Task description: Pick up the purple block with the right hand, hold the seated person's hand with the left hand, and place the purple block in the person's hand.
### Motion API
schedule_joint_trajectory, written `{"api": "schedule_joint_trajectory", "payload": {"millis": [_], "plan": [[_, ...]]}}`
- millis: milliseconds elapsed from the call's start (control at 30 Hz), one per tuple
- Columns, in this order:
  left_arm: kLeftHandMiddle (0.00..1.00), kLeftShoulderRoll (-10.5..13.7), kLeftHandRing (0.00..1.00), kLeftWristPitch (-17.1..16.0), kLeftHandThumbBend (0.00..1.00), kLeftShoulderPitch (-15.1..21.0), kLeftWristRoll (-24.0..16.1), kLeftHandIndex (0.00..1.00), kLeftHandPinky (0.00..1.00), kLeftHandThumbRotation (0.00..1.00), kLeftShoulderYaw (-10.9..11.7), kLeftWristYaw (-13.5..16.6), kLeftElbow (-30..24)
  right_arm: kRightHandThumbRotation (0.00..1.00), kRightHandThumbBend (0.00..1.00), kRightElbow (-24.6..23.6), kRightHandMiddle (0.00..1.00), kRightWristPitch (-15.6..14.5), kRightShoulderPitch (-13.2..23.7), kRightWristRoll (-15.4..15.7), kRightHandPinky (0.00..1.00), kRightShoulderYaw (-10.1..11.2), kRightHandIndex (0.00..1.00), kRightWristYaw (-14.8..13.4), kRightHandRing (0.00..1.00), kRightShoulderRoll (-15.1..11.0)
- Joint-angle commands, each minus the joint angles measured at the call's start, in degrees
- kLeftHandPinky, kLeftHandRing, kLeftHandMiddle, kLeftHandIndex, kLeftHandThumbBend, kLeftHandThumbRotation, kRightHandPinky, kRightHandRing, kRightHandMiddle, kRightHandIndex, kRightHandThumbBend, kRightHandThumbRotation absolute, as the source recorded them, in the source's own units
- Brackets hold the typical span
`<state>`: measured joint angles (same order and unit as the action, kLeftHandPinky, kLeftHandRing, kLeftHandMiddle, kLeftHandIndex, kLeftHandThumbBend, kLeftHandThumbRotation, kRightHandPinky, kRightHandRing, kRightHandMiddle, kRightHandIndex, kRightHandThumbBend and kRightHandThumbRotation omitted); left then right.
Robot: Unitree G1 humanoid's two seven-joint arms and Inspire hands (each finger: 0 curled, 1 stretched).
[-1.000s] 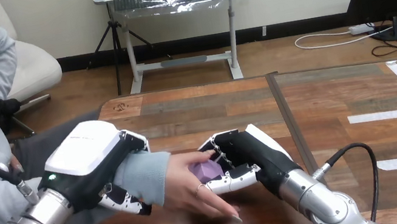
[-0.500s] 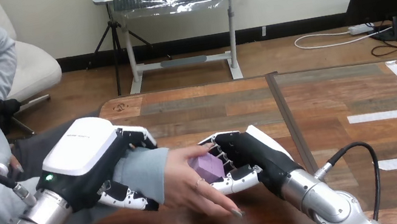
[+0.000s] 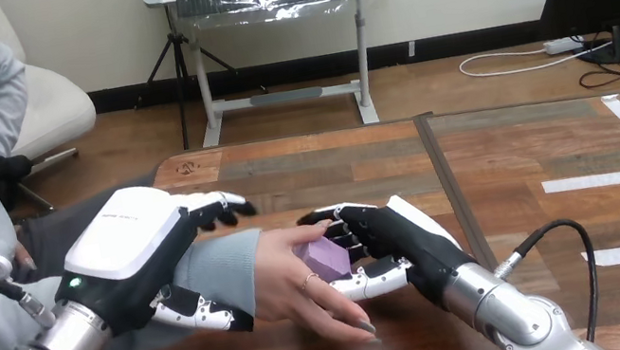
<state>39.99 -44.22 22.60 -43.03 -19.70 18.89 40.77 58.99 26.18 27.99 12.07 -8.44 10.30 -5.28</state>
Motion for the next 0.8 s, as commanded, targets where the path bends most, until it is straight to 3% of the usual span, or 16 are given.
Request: {"api": "schedule_joint_trajectory", "payload": {"millis": [0, 367, 767], "plan": [[0.74, -0.85, 0.72, -0.43, 1.00, 3.17, 0.10, 0.79, 0.72, 0.34, 0.97, 2.45, -0.23, 0.38, 1.00, -0.17, 0.81, 0.12, 5.34, -0.45, 0.84, 0.73, 0.84, 0.33, 0.84, -1.36], [0.80, -0.70, 0.79, -0.63, 1.00, 2.26, 0.30, 0.85, 0.78, 0.38, 0.99, 2.74, -0.08, 0.57, 1.00, -0.21, 0.86, 0.97, 5.49, 1.00, 0.86, -0.03, 0.93, 0.01, 0.88, -2.13], [0.85, -1.00, 0.84, -2.62, 1.00, 1.18, 1.39, 0.88, 0.82, 0.41, 1.48, 4.13, 0.51, 0.68, 1.00, -0.48, 0.92, 1.59, 5.46, 2.00, 0.87, -0.60, 0.99, 0.59, 0.91, -2.78]]}}
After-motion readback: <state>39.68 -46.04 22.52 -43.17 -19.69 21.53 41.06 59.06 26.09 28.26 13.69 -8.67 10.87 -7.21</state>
